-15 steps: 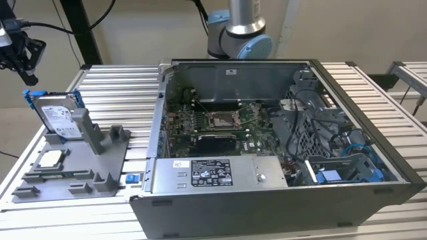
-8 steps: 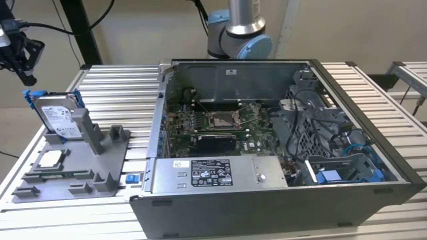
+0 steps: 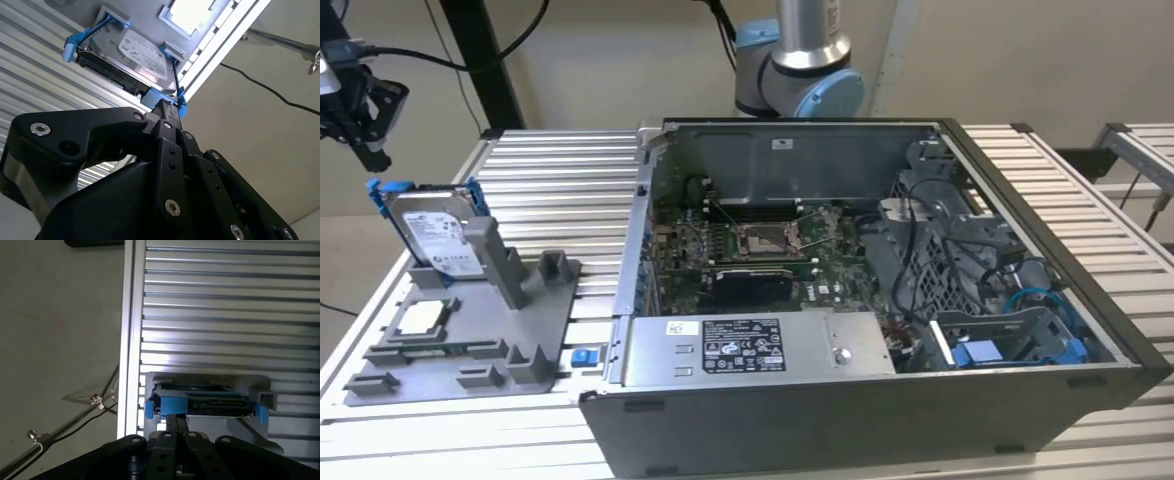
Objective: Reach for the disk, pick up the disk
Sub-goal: 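Pick up the disk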
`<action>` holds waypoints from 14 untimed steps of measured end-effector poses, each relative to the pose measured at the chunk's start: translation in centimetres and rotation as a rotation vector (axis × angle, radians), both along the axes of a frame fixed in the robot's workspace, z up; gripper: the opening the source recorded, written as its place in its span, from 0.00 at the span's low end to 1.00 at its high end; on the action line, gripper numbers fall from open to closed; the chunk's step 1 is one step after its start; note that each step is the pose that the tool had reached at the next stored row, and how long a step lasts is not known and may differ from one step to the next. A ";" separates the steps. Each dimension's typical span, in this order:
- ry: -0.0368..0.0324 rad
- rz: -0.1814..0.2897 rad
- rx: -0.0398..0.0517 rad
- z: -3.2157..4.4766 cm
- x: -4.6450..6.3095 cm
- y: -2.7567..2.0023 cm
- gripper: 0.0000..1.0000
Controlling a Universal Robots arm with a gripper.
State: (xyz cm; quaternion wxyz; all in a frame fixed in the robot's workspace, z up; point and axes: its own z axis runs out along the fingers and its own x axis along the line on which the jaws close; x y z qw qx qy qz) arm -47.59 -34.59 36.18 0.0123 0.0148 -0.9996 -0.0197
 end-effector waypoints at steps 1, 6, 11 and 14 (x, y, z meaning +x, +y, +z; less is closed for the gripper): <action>0.0004 0.000 0.0000 0.00 0.0 0.00 0.00; 0.0011 0.002 0.0000 0.00 0.0 0.00 0.00; 0.0011 0.033 0.0000 0.00 0.0 0.00 0.00; 0.0010 0.069 0.0000 0.00 0.0 0.00 0.00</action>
